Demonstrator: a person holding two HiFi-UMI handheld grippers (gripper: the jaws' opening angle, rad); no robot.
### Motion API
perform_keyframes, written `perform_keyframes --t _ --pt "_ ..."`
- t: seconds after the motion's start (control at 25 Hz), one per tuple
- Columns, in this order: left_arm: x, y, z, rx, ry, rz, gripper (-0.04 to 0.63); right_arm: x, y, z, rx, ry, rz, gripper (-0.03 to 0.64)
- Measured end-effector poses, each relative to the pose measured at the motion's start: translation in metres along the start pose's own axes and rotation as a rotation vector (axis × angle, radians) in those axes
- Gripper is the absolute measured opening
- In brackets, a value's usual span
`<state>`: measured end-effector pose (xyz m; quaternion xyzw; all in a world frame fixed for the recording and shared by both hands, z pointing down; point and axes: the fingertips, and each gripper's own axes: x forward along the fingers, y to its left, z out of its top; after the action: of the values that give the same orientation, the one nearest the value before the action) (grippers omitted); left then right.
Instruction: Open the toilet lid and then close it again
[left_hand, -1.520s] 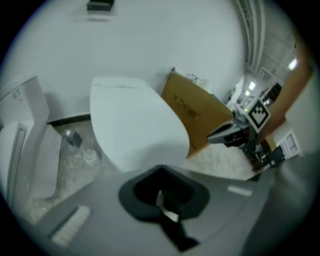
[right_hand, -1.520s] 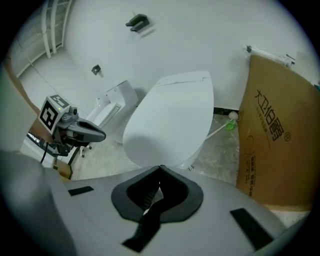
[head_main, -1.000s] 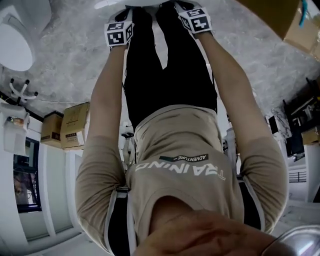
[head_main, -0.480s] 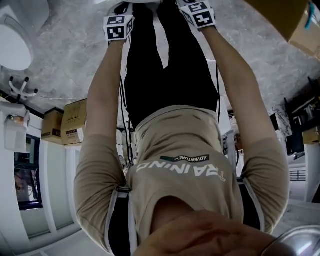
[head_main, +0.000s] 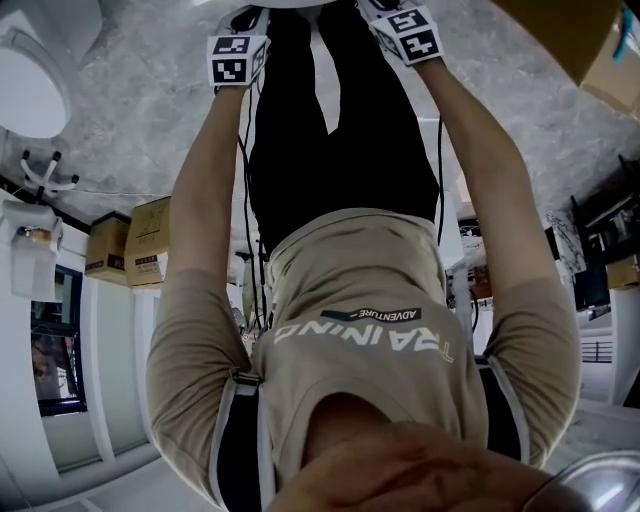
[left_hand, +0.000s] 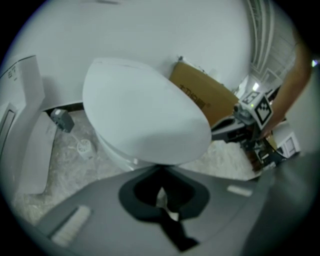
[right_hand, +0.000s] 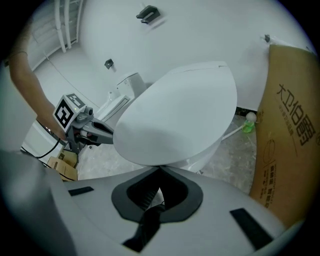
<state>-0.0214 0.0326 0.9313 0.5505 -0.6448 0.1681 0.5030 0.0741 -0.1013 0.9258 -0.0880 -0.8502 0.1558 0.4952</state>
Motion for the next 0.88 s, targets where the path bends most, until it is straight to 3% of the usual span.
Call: perform_keyframes --t 0.36,0.88 --pt "-0.021 -0.002 0.003 -0.030 -0.004 -0.014 0.003 -0.013 0.014 0.011 0.045 -0.038 0.037 0.011" --pt "-0.089 -0.018 0.046 0.030 -0.004 -0.020 0.003 -0.072 0.039 0.064 0.067 -0.087 0.066 0.011"
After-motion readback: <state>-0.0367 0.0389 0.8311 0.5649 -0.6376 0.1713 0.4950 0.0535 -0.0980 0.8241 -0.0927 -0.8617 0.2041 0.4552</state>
